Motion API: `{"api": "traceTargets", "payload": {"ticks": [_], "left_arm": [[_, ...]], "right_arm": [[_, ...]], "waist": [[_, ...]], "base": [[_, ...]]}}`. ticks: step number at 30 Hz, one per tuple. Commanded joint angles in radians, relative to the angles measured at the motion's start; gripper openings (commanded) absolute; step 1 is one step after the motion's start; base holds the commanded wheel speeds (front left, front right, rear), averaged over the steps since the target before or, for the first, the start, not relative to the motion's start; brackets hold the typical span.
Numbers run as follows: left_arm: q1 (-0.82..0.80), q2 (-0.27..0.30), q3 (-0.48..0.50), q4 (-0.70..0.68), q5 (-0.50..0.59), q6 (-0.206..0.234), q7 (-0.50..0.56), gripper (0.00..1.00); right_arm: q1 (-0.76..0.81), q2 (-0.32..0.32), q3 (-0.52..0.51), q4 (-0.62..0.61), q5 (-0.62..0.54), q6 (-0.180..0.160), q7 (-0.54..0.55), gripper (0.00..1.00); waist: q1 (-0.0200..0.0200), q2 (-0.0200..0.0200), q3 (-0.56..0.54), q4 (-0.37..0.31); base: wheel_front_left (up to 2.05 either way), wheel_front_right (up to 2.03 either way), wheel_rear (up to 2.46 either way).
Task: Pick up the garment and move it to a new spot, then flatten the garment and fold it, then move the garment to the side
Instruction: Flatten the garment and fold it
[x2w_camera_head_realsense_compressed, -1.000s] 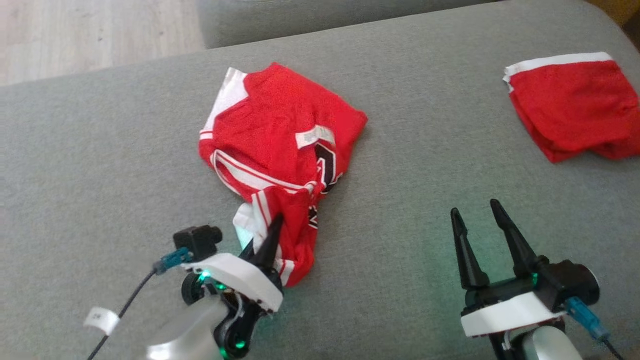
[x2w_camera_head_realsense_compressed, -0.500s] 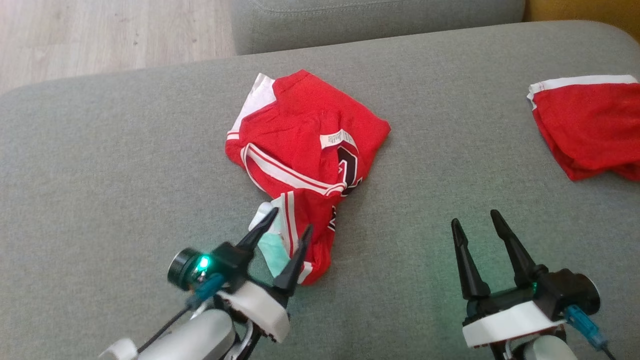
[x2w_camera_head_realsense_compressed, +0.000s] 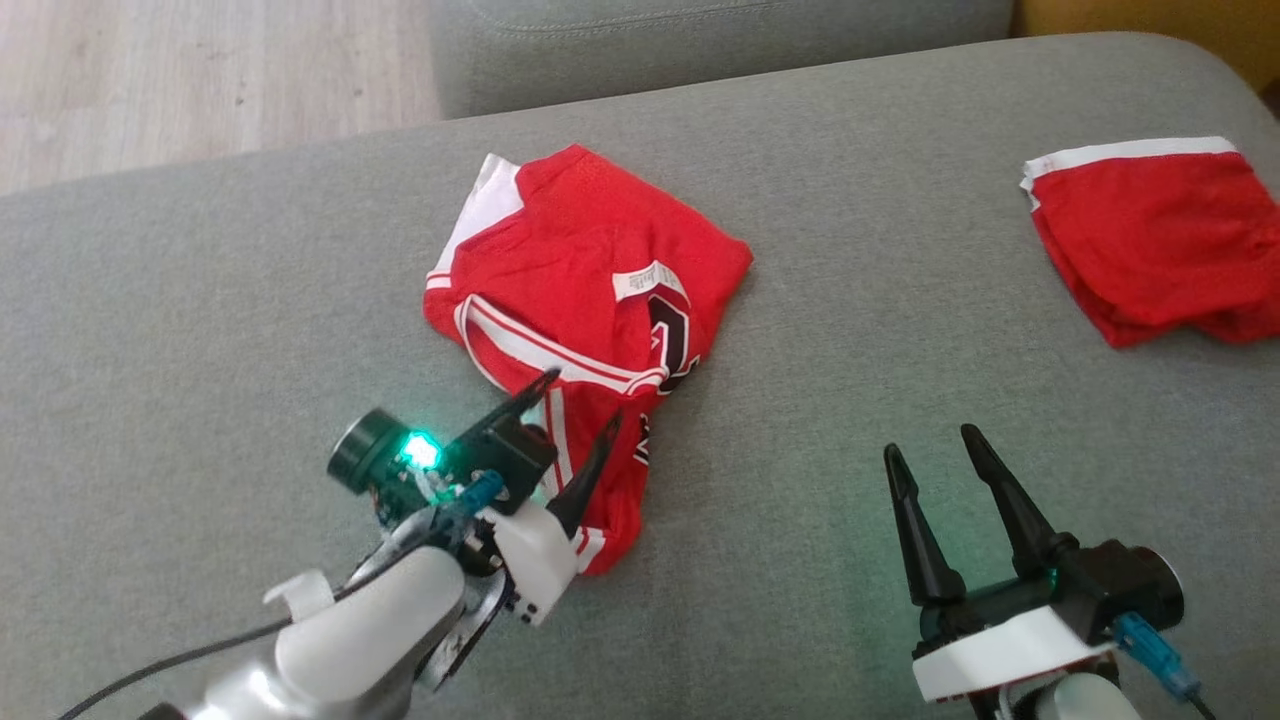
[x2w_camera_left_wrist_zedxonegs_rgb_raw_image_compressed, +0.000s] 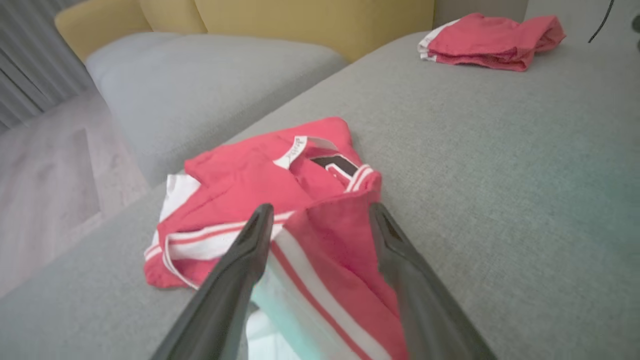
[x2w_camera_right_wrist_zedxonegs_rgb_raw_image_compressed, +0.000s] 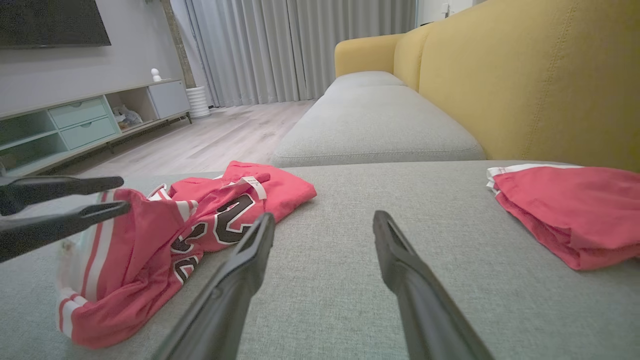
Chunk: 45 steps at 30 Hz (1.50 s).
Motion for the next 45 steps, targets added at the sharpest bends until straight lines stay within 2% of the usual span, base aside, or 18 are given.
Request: {"api": "traceTargets", "payload": {"ticks": [1, 6, 9, 12, 14, 21, 23, 29, 32, 33, 34, 35, 40, 45], "left_arm": [[-0.023, 0.031, 0.033, -0.017, -0.032, -0.013, 0.026, 1.0], [-0.029, 0.055, 0.032, 0.011, -0.022, 0.007, 0.04, 1.0], [-0.02, 0.053, 0.042, 0.028, -0.054, -0.009, 0.045, 1.0], [-0.004, 0.039, 0.052, 0.039, -0.108, -0.051, 0.058, 1.0], [-0.006, 0.04, 0.053, 0.051, -0.115, -0.057, 0.062, 1.0], [-0.031, 0.057, 0.082, 0.119, -0.092, 0.009, 0.03, 1.0], [-0.018, 0.046, 0.099, 0.125, -0.137, -0.019, 0.034, 1.0], [0.035, 0.007, 0.129, 0.111, -0.309, -0.192, 0.077, 1.0], [0.035, -0.004, 0.119, 0.105, -0.319, -0.231, 0.076, 1.0], [0.03, -0.007, 0.113, 0.1, -0.308, -0.237, 0.065, 0.97], [0.024, -0.01, 0.104, 0.095, -0.291, -0.239, 0.054, 0.2], [0.016, -0.014, 0.095, 0.088, -0.271, -0.239, 0.042, 0.0], [-0.02, -0.054, 0.074, 0.038, -0.241, -0.27, 0.01, 0.0], [-0.151, -0.118, 0.135, -0.025, -0.268, -0.313, -0.025, 0.0]], "right_arm": [[-0.006, -0.012, 0.026, -0.033, 0.002, 0.006, -0.004, 1.0], [-0.006, -0.011, 0.036, -0.03, -0.001, 0.006, -0.004, 1.0], [-0.012, -0.01, 0.046, -0.029, -0.002, 0.006, -0.004, 1.0], [-0.015, -0.011, 0.046, -0.03, -0.001, 0.006, -0.004, 1.0], [-0.015, -0.013, 0.044, -0.03, -0.002, 0.006, -0.004, 1.0], [-0.02, -0.016, 0.042, -0.027, -0.005, 0.006, -0.004, 1.0], [-0.021, -0.017, 0.042, -0.026, -0.006, 0.006, -0.004, 1.0], [-0.02, -0.022, 0.043, -0.025, -0.007, 0.006, -0.004, 1.0], [-0.016, -0.025, 0.041, -0.024, -0.008, 0.006, -0.004, 1.0], [-0.014, -0.027, 0.041, -0.024, -0.008, 0.006, -0.004, 1.0], [-0.013, -0.028, 0.04, -0.024, -0.008, 0.006, -0.004, 1.0], [-0.012, -0.028, 0.04, -0.024, -0.009, 0.006, -0.004, 1.0], [-0.012, -0.024, 0.043, -0.025, -0.011, 0.006, -0.004, 1.0], [-0.024, -0.014, 0.056, -0.025, -0.009, 0.006, -0.004, 1.0]], "waist": [[0.0, 0.0, -0.005, -0.01], [0.0, 0.0, -0.003, -0.024], [0.0, 0.0, 0.002, -0.034], [0.0, 0.0, 0.007, -0.043], [0.0, 0.0, 0.01, -0.048], [0.0, 0.0, 0.021, -0.057], [0.0, 0.0, 0.022, -0.057], [0.0, 0.0, 0.018, -0.053], [0.0, 0.0, 0.013, -0.05], [0.0, 0.0, 0.011, -0.048], [0.0, 0.0, 0.01, -0.047], [0.0, 0.0, 0.009, -0.046], [0.0, 0.0, -0.005, -0.051], [0.0, 0.0, -0.011, -0.075]], "base": [[0.0, 0.0, 0.0], [0.0, 0.0, 0.0], [0.0, 0.0, 0.0], [0.0, 0.0, 0.0], [0.0, 0.0, 0.0], [0.0, 0.0, 0.0], [0.0, 0.0, 0.0], [0.0, 0.0, 0.0], [0.0, 0.0, 0.0], [0.0, 0.0, 0.0], [0.0, 0.0, 0.0], [0.0, 0.0, 0.0], [0.0, 0.0, 0.0], [0.0, 0.0, 0.0]]}}
